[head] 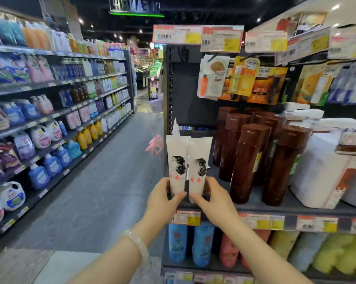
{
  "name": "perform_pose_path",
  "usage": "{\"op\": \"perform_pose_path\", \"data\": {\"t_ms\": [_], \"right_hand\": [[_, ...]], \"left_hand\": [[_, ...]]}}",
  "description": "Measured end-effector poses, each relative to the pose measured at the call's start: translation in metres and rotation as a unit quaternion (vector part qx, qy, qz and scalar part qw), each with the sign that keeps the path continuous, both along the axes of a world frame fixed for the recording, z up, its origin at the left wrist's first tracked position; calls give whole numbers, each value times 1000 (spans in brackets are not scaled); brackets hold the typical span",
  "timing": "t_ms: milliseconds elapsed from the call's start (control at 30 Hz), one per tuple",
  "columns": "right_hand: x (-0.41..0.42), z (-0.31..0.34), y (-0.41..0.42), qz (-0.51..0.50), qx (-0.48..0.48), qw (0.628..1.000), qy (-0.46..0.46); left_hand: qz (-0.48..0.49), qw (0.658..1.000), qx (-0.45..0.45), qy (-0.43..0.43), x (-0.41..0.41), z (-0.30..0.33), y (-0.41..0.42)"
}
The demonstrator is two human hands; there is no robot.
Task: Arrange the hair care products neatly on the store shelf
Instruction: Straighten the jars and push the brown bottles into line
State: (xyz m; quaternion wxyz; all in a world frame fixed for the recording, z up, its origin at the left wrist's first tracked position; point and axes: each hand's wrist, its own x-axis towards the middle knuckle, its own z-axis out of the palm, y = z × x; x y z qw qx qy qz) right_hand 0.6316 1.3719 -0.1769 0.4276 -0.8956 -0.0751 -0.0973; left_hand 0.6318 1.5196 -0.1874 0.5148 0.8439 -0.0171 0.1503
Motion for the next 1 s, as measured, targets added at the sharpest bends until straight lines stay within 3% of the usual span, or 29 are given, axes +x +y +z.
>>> {"op": "perform_pose_path", "data": {"t_ms": [533, 767, 1000], "right_hand": [[-6, -2, -2, -77, 3, 997, -10], [-41, 2, 55, -215, 81, 948, -219], [-43, -1, 140, -260, 108, 939, -197]], "left_hand": [[-105, 993, -48, 17, 11, -12, 18], [-207, 978, 9, 27, 27, -20, 80], [-263, 963, 54, 10, 65, -17, 134]]}}
